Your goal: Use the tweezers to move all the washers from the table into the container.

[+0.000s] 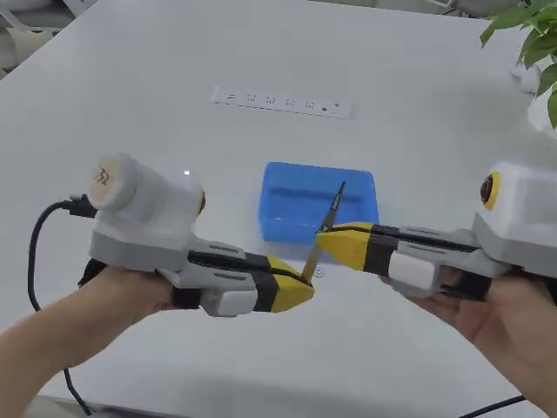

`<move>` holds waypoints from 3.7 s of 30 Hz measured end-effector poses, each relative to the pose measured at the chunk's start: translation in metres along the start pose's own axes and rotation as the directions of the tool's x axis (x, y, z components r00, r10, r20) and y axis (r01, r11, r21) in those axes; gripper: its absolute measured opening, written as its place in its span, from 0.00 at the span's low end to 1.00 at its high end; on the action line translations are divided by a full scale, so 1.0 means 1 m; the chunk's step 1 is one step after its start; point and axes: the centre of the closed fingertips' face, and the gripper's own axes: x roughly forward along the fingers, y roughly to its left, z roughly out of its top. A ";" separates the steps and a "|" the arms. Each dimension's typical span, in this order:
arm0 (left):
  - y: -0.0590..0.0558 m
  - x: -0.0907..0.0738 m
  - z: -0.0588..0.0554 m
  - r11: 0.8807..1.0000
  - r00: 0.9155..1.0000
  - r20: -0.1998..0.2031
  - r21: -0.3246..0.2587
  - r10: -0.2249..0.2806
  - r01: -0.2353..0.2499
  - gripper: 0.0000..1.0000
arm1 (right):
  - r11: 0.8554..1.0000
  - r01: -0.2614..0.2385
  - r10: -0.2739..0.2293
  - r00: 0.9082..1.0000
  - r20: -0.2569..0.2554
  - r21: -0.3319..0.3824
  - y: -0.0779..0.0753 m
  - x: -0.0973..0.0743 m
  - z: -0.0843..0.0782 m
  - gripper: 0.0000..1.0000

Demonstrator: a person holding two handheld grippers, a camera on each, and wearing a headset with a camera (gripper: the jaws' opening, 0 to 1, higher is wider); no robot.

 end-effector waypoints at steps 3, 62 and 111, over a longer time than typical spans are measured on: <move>-0.006 0.000 0.000 0.999 0.999 0.000 -0.022 -0.034 0.034 0.00 | 0.997 -0.061 0.059 0.998 0.035 0.045 0.005 -0.003 0.000 0.02; 0.018 -0.048 -0.026 0.754 0.777 -0.453 0.655 0.437 -0.042 0.00 | 0.662 -0.321 -0.322 0.694 -0.644 -0.677 -0.026 0.010 -0.086 0.01; -0.018 -0.036 0.043 0.969 0.990 0.056 0.206 0.129 -0.137 0.00 | 0.915 -0.136 -0.054 0.891 -0.451 -0.380 0.000 0.024 -0.064 0.12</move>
